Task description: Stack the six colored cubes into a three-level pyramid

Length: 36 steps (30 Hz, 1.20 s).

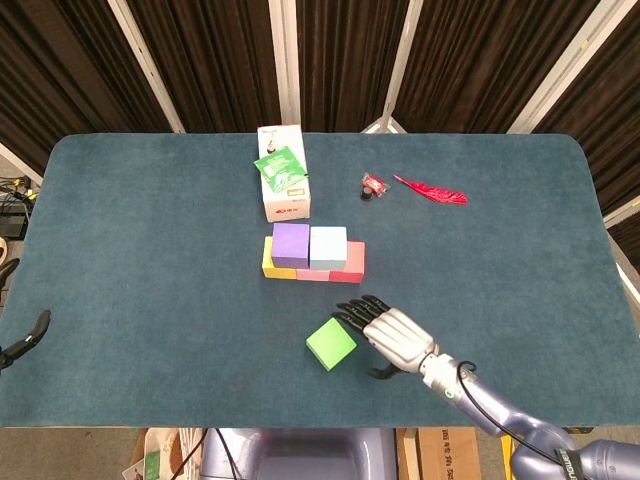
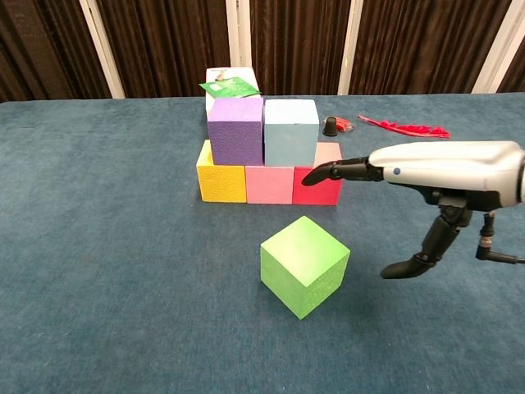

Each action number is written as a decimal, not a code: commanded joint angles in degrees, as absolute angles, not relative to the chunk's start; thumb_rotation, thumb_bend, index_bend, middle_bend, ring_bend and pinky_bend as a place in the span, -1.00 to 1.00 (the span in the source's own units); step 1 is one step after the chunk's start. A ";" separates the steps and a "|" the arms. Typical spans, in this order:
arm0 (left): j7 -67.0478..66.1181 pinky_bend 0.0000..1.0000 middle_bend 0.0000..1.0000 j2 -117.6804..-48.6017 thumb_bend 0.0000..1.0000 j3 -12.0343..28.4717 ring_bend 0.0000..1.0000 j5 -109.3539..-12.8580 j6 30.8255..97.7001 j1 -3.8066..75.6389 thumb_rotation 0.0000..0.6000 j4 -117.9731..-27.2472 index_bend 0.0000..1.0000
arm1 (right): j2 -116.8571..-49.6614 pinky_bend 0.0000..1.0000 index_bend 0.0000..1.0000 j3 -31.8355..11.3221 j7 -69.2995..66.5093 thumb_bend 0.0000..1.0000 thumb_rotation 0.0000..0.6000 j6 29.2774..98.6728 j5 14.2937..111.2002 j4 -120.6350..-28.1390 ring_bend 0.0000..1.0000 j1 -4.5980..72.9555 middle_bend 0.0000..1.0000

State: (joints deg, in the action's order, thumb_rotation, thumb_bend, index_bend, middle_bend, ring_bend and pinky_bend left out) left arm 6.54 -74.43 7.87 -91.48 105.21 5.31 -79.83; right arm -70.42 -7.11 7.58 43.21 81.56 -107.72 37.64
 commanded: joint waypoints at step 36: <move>-4.25 -1.00 -0.88 -74.36 -0.28 9.21 -1.00 -85.52 99.65 4.14 1.00 -84.73 -0.74 | -77.96 -1.00 -0.70 -6.20 -3.01 -0.52 1.00 39.06 84.33 -96.57 -1.00 47.28 -0.71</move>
State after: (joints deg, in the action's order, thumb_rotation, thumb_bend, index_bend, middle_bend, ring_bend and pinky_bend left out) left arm -4.25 -74.35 9.21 -85.52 99.65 4.15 -84.74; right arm -77.90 -6.23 -3.07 39.12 84.39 -96.63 47.22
